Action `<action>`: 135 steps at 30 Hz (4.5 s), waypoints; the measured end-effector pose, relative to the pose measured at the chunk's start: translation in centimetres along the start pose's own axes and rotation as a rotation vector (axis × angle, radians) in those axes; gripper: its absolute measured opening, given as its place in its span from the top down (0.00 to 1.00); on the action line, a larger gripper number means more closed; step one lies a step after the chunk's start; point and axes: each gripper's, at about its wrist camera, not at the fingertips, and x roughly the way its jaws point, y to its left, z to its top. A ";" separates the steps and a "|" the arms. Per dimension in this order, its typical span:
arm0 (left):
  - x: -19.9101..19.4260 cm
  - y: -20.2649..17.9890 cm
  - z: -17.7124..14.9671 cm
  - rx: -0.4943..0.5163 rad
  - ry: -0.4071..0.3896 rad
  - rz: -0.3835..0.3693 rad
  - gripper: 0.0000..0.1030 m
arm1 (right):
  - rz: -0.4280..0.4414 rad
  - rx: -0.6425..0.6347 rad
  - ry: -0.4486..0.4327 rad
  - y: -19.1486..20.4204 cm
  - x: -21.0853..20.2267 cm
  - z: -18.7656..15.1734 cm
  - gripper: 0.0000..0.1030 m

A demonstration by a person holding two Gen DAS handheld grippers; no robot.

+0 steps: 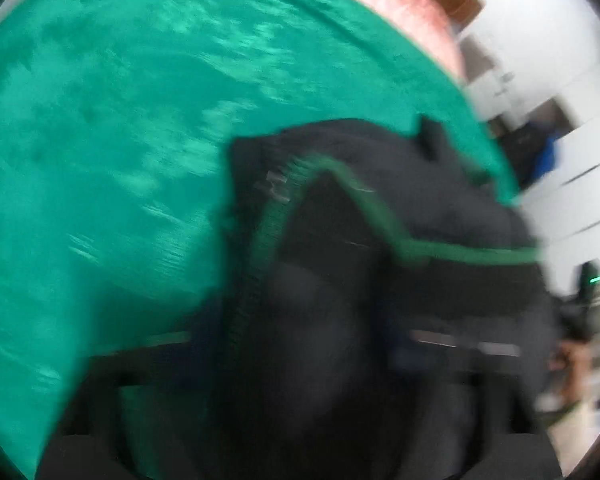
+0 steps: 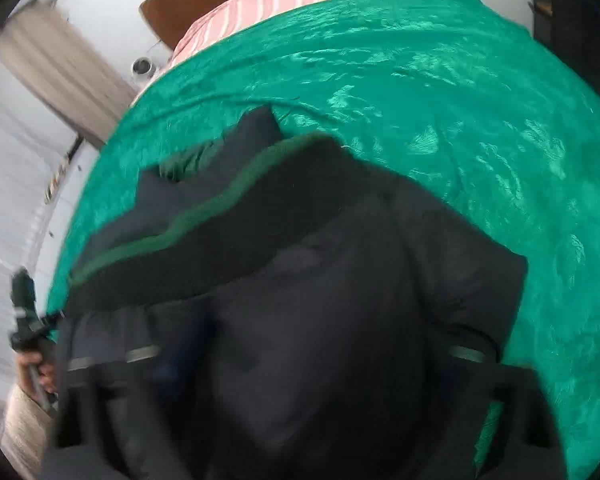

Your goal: Fold large clothes

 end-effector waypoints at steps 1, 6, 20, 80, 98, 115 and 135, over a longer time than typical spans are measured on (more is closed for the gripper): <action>-0.6 -0.7 -0.6 0.019 -0.025 0.023 0.71 | -0.077 -0.081 -0.032 1.5 -0.6 -0.5 0.58; -3.9 -5.0 -2.4 0.184 -0.170 0.102 0.88 | -0.401 -0.531 -0.302 9.9 -6.2 -5.9 0.84; 2.4 -9.7 5.4 0.272 -0.335 0.420 0.48 | -0.304 -0.069 -0.176 -2.3 2.9 1.4 0.70; 13.5 -22.5 -3.9 0.662 -0.248 0.105 0.01 | 0.038 0.213 -0.346 -8.5 4.8 -1.6 0.53; 10.9 -22.0 -11.0 0.748 -0.169 0.265 0.01 | 0.018 0.203 -0.338 -8.2 5.0 -1.4 0.53; 11.2 -22.2 -10.8 0.746 -0.164 0.254 0.01 | -0.136 0.115 -0.590 -3.4 -9.2 -8.9 0.08; 4.4 -29.4 -6.0 0.758 -0.216 0.292 0.05 | -0.168 0.131 -0.596 -5.2 -9.1 -20.8 0.05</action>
